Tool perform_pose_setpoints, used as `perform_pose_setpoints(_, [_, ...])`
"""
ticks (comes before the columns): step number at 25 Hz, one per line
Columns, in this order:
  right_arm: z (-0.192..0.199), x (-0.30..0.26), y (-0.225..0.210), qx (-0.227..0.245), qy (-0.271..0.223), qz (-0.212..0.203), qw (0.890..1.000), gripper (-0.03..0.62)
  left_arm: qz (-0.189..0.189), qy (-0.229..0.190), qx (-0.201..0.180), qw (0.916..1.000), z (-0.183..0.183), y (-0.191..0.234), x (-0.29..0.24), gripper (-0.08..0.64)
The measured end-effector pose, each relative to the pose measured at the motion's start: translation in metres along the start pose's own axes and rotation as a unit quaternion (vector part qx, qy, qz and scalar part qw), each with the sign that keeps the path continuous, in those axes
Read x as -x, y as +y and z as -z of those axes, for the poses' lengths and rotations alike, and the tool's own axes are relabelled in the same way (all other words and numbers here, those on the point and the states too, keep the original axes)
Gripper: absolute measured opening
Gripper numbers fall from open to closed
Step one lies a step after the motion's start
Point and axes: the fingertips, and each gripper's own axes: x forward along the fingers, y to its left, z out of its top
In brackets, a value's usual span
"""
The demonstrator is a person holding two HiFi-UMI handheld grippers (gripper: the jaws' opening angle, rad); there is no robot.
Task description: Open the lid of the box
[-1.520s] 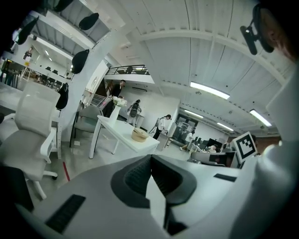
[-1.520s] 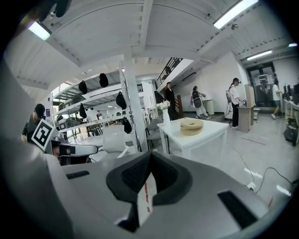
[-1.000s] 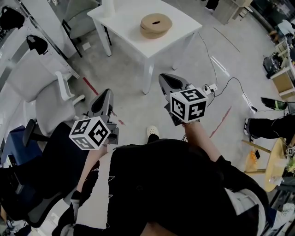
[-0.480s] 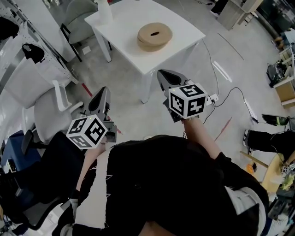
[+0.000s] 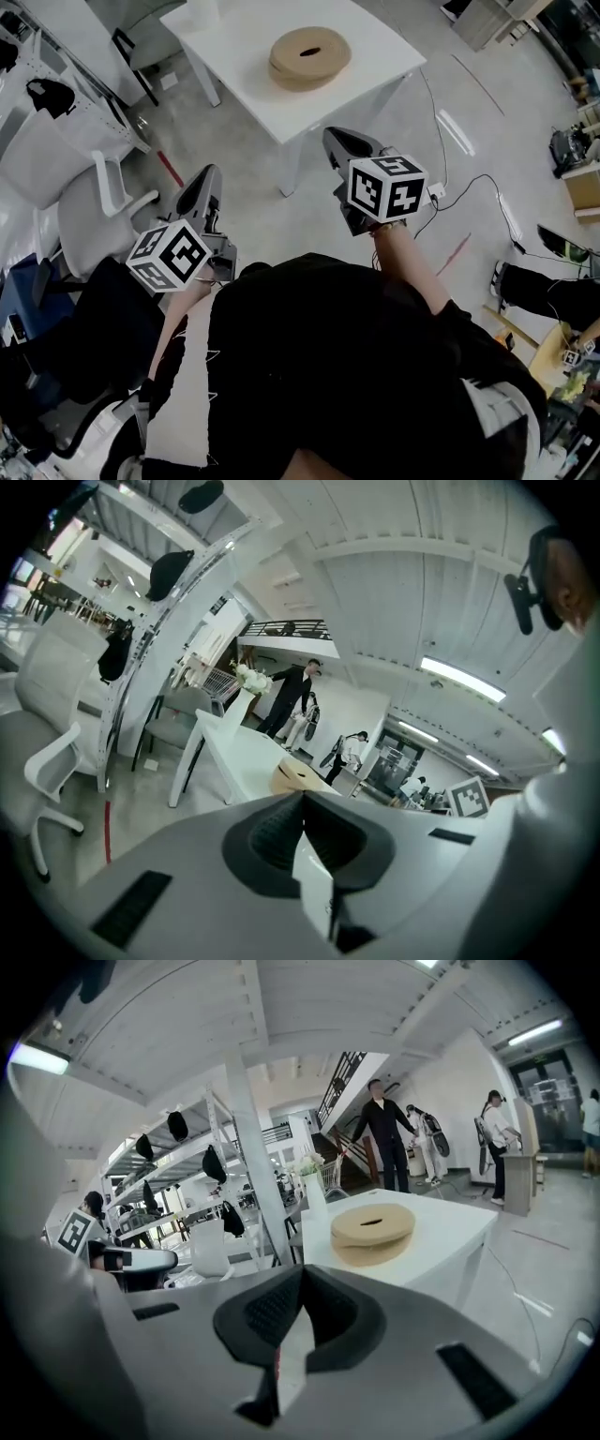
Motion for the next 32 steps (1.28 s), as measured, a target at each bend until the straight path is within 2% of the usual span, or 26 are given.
perform_pose_setpoints(4, [0.015,-0.007,-0.009,-0.018,0.012,0.000,1.000,0.005,-0.024,0.010,0.004,0.9997,0.005,0.012,0.000,0.011])
perform_pose_setpoints(9, [0.014,-0.019,-0.010,-0.042,0.008,-0.007,0.999,0.005,-0.041,0.011,0.011,0.9990,0.002,0.030,-0.002,0.011])
perform_pose_setpoints(16, [0.003,-0.032,-0.021,-0.045,0.004,0.001,0.999,0.005,-0.018,0.035,0.006,0.9992,-0.005,0.031,-0.037,0.011])
perform_pose_setpoints(21, [-0.010,-0.054,-0.032,-0.031,-0.006,0.013,0.999,0.005,-0.020,0.039,-0.024,0.9987,-0.025,0.045,-0.053,0.011])
perform_pose_setpoints(29, [-0.019,-0.101,-0.048,0.007,0.017,0.024,1.000,0.005,-0.042,0.044,-0.017,0.9980,-0.043,0.077,-0.068,0.011])
perform_pose_setpoints(32, [-0.020,-0.115,-0.051,0.025,0.029,0.025,0.999,0.028,-0.054,0.042,-0.015,0.9976,-0.048,0.088,-0.069,0.011])
